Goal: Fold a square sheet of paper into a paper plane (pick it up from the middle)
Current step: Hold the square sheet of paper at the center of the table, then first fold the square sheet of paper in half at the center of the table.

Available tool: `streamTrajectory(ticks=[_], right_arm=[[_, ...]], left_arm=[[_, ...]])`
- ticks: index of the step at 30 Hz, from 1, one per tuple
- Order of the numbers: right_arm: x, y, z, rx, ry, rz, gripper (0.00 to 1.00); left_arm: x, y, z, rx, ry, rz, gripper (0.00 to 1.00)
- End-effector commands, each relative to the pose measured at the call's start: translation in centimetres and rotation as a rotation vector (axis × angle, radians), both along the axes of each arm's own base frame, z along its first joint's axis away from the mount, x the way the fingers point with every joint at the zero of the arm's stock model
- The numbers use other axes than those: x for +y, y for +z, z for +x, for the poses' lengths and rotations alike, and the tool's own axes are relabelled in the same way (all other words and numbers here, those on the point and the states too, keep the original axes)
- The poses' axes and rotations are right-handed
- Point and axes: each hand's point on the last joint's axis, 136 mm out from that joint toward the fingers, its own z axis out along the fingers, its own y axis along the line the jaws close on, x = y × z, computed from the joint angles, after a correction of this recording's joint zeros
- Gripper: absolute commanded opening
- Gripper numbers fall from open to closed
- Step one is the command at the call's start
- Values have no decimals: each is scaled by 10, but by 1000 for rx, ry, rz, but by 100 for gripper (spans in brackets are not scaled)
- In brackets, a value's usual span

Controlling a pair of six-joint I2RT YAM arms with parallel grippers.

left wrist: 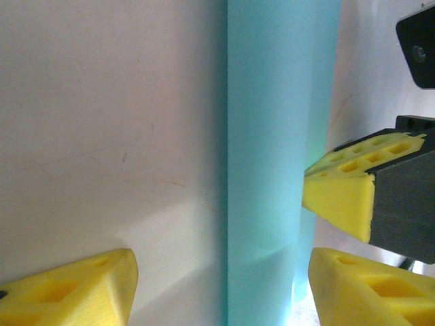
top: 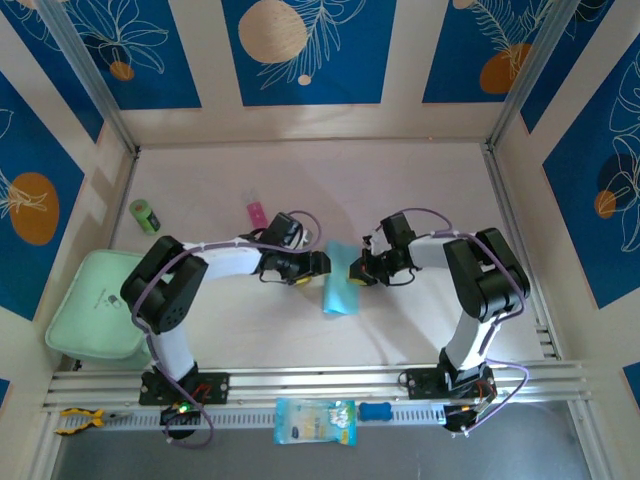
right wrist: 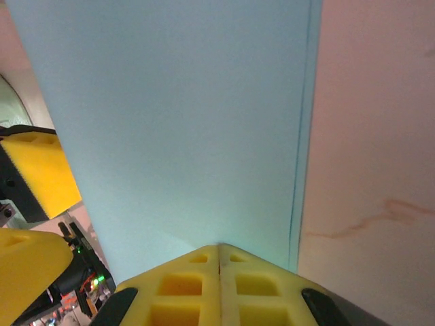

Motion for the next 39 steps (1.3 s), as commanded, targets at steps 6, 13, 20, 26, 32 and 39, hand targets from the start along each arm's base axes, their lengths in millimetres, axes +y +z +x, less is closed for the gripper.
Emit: streamTrajectory(ticks=[6, 13, 20, 26, 32, 39], right_arm=[[4, -7, -11, 41, 56, 5, 0], [6, -6, -10, 43, 62, 24, 0], [5, -7, -10, 47, 54, 16, 1], [9, 0, -8, 36, 51, 44, 5], [9, 33, 10, -43, 2, 91, 11], [-33, 52, 22, -111, -146, -56, 14]], left_arm=[[-14, 5, 2, 25, 20, -45, 63], [-24, -1, 0, 39, 0, -20, 55], [-27, -9, -2, 59, -18, 5, 51], [-18, -26, -8, 85, -44, 117, 47], [-8, -39, -12, 98, -57, 195, 45], [-4, -40, -11, 87, -75, 231, 45]])
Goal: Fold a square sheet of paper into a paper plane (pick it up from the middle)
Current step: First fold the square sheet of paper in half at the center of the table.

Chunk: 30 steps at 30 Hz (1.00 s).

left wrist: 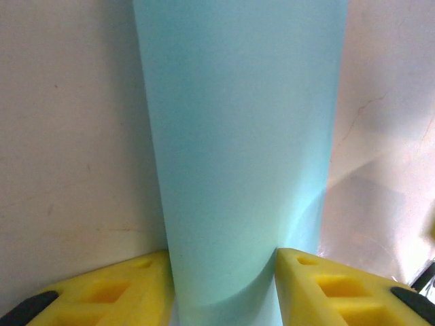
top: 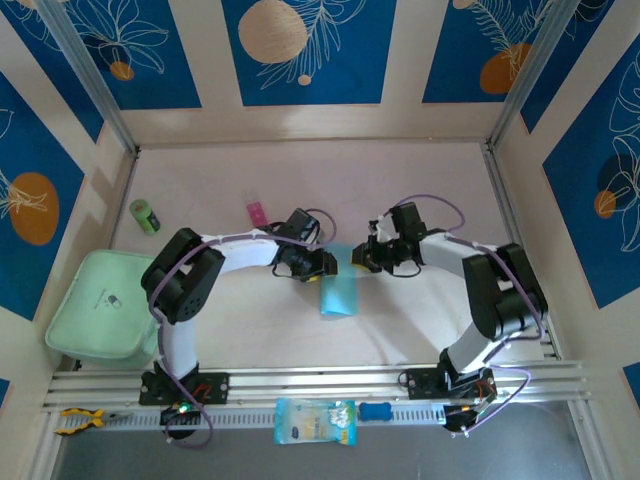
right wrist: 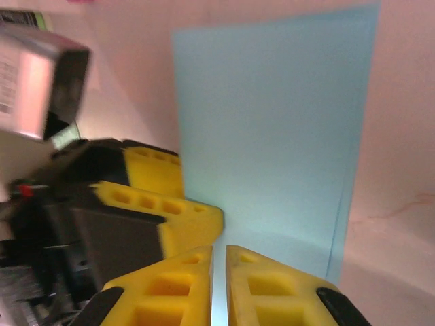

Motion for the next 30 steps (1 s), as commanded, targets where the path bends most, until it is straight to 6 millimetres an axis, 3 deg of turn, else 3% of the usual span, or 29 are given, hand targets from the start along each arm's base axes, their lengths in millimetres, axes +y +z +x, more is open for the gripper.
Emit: streamTrajectory(ticks=[1, 5, 12, 23, 30], right_arm=[[-27, -3, -3, 32, -94, -91, 14], [-42, -4, -12, 43, -156, -104, 13], [-49, -5, -24, 46, -188, -111, 13], [-44, -11, -28, 69, -180, -92, 12], [-42, -16, -35, 92, -172, -98, 11]], left_arm=[[20, -27, -11, 43, -12, 139, 45], [25, -30, -11, 43, -7, 166, 45], [31, -36, -11, 60, 34, 199, 45], [41, -43, -10, 84, 93, 257, 50], [42, -45, -9, 81, 97, 261, 48]])
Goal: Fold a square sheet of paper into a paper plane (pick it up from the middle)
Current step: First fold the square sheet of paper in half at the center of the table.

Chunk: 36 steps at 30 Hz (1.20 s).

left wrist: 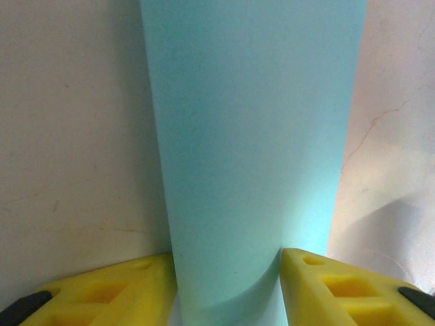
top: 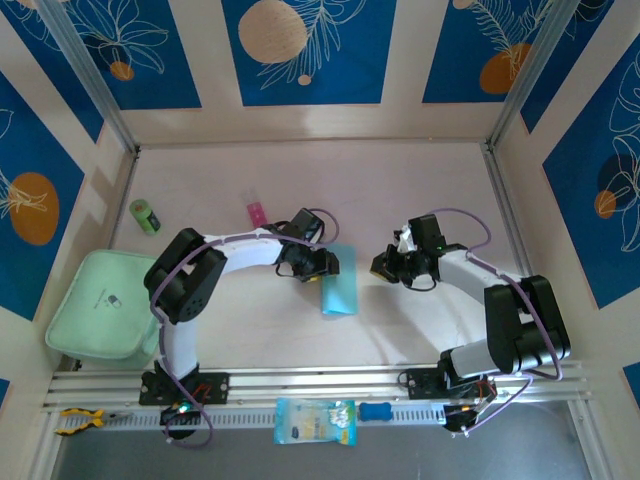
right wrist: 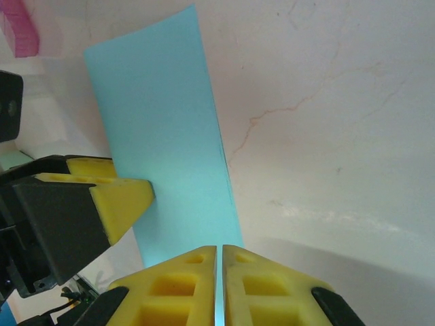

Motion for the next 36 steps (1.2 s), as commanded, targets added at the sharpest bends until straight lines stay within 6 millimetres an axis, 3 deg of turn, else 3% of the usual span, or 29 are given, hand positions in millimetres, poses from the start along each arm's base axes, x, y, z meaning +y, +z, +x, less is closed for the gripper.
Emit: streamTrajectory(ticks=[1, 36], right_arm=[[4, -5, -10, 42, 11, 8, 11], [6, -8, -11, 53, 22, -21, 9]], left_arm=[[38, -44, -14, 83, 47, 199, 47], [44, -49, -11, 80, 23, 255, 44]])
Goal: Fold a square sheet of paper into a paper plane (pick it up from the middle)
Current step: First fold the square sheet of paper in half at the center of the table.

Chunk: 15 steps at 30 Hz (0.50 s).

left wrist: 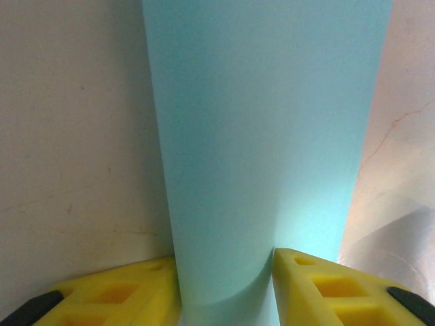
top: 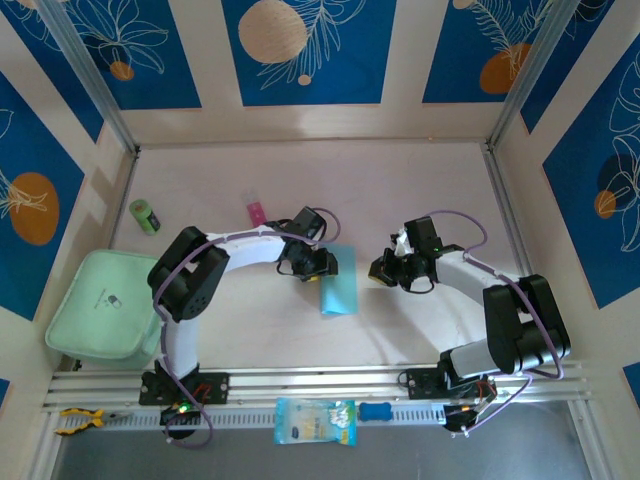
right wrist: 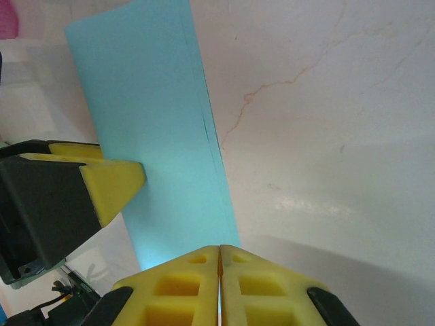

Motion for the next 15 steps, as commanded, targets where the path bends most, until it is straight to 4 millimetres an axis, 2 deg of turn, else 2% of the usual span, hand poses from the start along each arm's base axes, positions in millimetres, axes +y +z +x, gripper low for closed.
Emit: streamTrajectory(ticks=[1, 5, 15], right_arm=[[2, -4, -3, 29, 2, 0, 9], [2, -3, -2, 27, 3, 3, 9], [4, -3, -1, 28, 11, 5, 9]], left_arm=[[41, -46, -12, 59, 26, 214, 45], [41, -47, -12, 62, 26, 215, 48], [44, -51, -13, 70, 15, 237, 46]])
